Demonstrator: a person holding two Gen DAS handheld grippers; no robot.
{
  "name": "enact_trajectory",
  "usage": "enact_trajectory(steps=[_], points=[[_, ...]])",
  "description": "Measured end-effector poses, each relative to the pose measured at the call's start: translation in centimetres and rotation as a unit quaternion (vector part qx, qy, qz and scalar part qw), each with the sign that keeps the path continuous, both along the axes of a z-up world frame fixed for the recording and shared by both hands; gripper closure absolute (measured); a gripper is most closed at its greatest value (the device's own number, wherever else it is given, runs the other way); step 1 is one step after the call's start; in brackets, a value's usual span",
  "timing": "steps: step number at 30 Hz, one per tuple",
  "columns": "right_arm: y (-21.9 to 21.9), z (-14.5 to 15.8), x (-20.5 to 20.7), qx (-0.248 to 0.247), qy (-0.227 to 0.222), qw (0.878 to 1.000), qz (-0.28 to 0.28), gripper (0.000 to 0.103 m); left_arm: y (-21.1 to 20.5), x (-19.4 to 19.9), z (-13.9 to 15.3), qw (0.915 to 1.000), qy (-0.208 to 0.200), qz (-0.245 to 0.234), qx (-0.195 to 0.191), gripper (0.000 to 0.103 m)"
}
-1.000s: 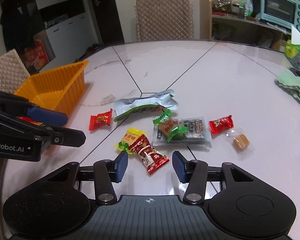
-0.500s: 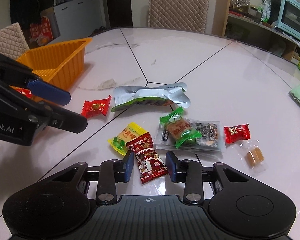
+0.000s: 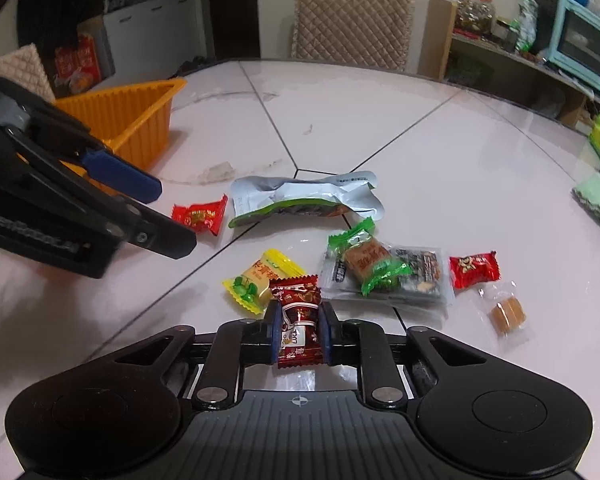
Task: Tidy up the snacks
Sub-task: 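Grasp the brown-and-white candy with the right tool while the left tool grasps a red packet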
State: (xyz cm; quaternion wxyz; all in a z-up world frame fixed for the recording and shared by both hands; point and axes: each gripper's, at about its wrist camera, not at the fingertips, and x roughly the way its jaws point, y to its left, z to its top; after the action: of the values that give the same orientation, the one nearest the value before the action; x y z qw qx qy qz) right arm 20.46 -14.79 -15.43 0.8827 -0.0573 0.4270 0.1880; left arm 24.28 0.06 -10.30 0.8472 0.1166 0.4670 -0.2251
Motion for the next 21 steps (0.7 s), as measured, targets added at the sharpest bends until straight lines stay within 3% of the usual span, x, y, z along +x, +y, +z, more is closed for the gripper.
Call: enact_trajectory(steps=[10, 21], points=[[-2.7, 1.6, -0.2, 0.063, 0.011, 0.996, -0.064, 0.084, -0.8, 2.4, -1.9, 0.9987, 0.016, -0.024, 0.041, 0.057], [-5.7, 2.6, -0.5, 0.095, 0.013, 0.988, -0.122, 0.084, -1.1, 3.3, -2.9, 0.9983, 0.026, -0.02, 0.048, 0.069]])
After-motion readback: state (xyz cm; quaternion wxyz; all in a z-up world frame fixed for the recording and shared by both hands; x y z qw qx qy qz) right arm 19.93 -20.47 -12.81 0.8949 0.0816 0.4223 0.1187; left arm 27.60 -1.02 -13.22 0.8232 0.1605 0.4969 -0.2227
